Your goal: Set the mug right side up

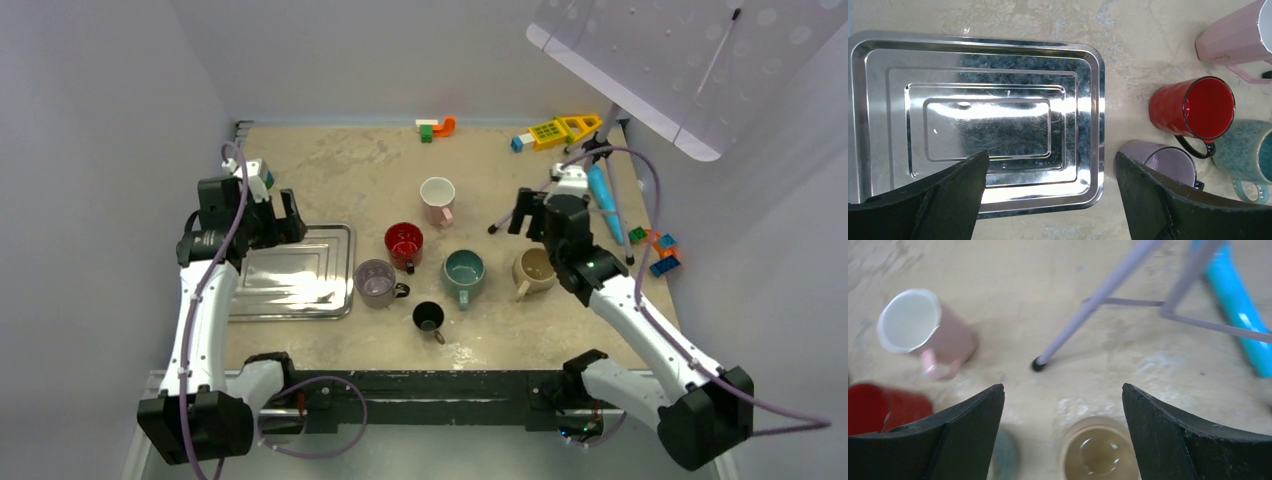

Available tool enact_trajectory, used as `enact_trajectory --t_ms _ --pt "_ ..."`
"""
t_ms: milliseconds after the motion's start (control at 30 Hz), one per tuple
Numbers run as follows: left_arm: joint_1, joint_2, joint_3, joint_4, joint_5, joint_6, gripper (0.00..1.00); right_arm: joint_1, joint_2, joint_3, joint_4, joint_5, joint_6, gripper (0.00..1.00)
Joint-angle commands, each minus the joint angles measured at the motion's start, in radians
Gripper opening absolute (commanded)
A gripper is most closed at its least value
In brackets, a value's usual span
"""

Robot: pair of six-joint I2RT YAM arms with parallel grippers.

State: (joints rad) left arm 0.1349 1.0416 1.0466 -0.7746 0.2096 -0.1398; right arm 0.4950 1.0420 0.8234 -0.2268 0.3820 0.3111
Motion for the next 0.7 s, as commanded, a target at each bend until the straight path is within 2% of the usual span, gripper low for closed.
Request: enact_trajectory --t_ms 0,133,233,333,500,667 --pt "0.000 -0.041 -0.071 0.115 -0.014 -0.027 1.00 -0.194 -0.152 -0.131 0.246 0.066 -0.012 0.92" --pt "-0.001 -0.097 -0.161 0.193 -0.036 -0.021 1.00 -0.265 -0.255 -0.275 0.408 0.166 -0.093 0.98" --pt "-0.001 -0.109 -0.222 0.242 -0.016 0.001 1.00 -0.271 -0.328 -0.406 0.601 0.160 -0.162 0.99" --pt "0.000 -0.108 -0.256 0.265 -0.013 -0.021 1.00 -0.271 -0.382 -0.513 0.713 0.130 -0.197 0.99" --pt "0.002 -0.118 -0.293 0.295 -0.029 -0.023 1.00 -0.271 -0.456 -0.614 0.791 0.188 -0.167 0.99" --pt "0.002 -0.123 -0.314 0.306 0.001 -0.014 1.00 -0.271 -0.464 -0.642 0.810 0.105 -0.179 0.99"
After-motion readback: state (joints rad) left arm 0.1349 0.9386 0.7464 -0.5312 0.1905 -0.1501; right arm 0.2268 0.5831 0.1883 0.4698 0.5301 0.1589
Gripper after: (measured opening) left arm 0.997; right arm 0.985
